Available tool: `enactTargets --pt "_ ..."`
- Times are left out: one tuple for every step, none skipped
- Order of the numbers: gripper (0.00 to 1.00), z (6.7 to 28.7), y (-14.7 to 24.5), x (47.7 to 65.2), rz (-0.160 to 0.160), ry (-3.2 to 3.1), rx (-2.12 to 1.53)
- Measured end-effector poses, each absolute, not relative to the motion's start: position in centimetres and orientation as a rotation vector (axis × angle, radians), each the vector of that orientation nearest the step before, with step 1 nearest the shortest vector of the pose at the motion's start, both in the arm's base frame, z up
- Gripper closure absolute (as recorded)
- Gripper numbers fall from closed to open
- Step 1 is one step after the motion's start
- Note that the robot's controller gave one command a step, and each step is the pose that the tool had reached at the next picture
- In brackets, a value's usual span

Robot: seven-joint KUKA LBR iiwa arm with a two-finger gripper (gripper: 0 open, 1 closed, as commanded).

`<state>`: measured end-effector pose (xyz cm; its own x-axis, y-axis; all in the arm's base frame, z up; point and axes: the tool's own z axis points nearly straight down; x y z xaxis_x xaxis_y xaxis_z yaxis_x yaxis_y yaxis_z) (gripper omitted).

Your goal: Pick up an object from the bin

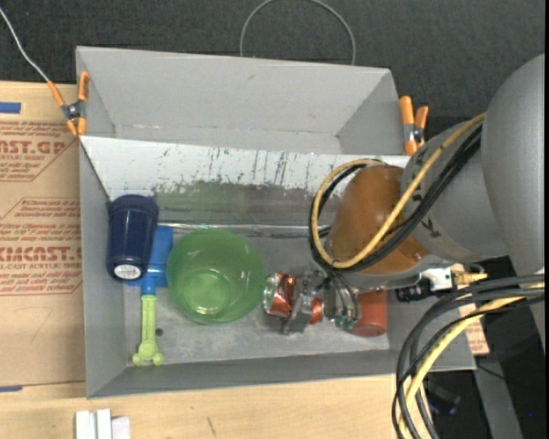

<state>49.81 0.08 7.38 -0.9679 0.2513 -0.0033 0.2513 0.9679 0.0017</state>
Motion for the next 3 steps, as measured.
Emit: enactTargets --pt "1.00 7.4 0.1 49.8 0.002 3.113 0.398" --pt "1.00 7.0 -2.0 49.4 0.003 3.136 -0.072" --pt "1.00 7.1 -2.0 49.4 0.003 3.135 -0.071"
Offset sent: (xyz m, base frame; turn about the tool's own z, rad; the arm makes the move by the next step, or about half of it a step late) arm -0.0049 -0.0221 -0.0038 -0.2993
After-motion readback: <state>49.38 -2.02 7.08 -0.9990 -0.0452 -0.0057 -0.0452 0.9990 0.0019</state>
